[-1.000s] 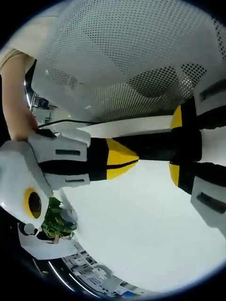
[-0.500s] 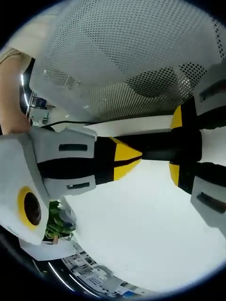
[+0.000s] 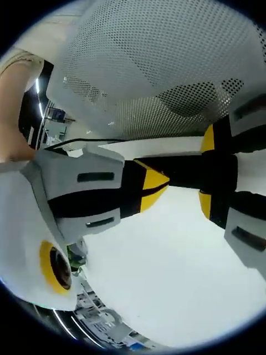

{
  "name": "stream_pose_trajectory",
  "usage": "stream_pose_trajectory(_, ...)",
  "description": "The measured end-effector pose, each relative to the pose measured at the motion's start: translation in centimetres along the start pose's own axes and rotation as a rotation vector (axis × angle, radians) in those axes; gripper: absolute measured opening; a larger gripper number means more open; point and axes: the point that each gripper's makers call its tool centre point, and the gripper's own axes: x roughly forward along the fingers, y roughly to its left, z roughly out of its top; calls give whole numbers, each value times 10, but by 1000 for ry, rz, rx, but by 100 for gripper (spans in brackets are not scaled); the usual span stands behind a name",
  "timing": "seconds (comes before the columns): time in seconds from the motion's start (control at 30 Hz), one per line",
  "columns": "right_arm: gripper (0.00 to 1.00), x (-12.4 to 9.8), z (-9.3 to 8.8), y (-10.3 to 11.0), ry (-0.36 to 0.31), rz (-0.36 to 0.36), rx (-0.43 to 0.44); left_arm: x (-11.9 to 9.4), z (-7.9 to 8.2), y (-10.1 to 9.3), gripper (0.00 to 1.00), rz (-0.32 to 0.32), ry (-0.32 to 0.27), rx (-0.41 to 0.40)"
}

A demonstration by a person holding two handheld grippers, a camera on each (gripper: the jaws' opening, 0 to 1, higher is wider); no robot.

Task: Press the specified remote control buttons in sequence, fully releasing each button before pressing the next.

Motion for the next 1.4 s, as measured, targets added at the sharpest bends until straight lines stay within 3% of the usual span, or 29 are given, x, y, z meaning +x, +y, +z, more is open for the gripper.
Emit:
stream_pose_trajectory(0.3,0,-2,-2,1,-128,-40,52,0,0,0,24,-1,1,7)
stream_pose_trajectory(0.53,0,-4,-1,5,-232,-88,-20,0,-1,-1,24,-1,10,62)
stream_pose_trajectory(0.67,0,-4,-1,5,-266,-113,-50,0,-1,-1,24,-3,8,50)
stream_pose_trajectory(0.87,0,-5,6,18,-273,-131,-150,0,0,0,24,-5,5,44)
stream_pose_trajectory(1.07,0,-2,7,15,-219,-165,-222,-1,-1,0,24,-5,4,38)
stream_pose_trajectory(1.27,0,1,8,15,-159,-236,-451,-1,0,0,24,-5,-4,18)
stream_pose_trajectory(1.4,0,2,7,18,-144,-267,-552,-1,0,0,24,-7,-9,5)
